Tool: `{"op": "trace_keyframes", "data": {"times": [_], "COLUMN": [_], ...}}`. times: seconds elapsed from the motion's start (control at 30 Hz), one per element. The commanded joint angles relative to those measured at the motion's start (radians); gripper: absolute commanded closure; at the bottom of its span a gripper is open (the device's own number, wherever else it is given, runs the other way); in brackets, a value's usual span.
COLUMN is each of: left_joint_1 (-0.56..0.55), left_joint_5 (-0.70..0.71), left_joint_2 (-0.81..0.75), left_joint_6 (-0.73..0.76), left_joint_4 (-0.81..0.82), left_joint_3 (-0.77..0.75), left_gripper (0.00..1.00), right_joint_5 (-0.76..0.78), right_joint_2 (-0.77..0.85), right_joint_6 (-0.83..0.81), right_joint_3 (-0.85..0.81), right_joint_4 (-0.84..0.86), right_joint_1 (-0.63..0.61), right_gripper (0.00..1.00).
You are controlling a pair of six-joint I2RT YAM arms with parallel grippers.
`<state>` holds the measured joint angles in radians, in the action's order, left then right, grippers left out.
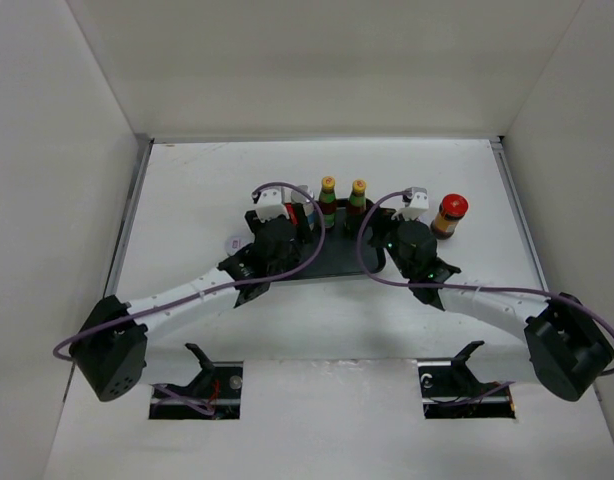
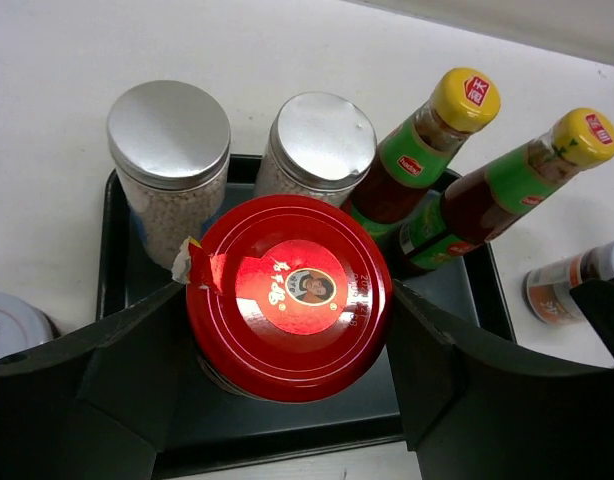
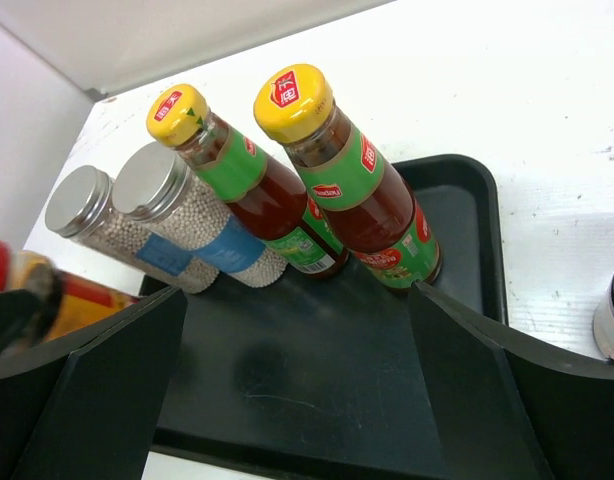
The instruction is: Organize the condiment bottles
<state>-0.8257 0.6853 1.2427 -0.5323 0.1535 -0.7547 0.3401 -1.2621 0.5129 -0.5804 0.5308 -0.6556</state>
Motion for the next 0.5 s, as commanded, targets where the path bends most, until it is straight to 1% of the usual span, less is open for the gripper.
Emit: {"op": "trace_keyframes", "data": {"times": [0.0, 0.2, 0.3, 0.4, 0.47], "left_joint_1": [0.021, 0.041, 0.047, 0.05, 0.05], "left_joint_5": [-0.015, -0.021, -0.023, -0.03, -0.032], "left_joint_2": [0.014, 0.054, 0.057, 0.055, 0.058], "left_joint_6": [-0.017, -0.026, -0.038, -0.032, -0.029], "left_joint_4": [0.25, 0.284, 0.331, 0.402, 0.423], "left_joint_3": [0.002, 0.061, 0.113, 0.172, 0.196], "left_gripper": [0.67, 0.66, 0.64, 0.59, 0.5], "right_joint_5": [0.017, 0.023, 0.025, 0.025, 0.025], "right_joint_2": [0.026, 0.02, 0.015, 0.004, 0.004], "right_joint_6": [0.003, 0.001, 0.002, 0.001, -0.004], "right_joint_3": [-0.001, -0.001, -0.001, -0.004, -0.006], "right_joint_4": [0.047, 0.047, 0.049, 0.051, 0.051], "right_joint_1": [0.004, 0.006, 0.007, 0.006, 0.003], "right_gripper": [0.0, 0.0, 0.0, 0.0, 0.0]}}
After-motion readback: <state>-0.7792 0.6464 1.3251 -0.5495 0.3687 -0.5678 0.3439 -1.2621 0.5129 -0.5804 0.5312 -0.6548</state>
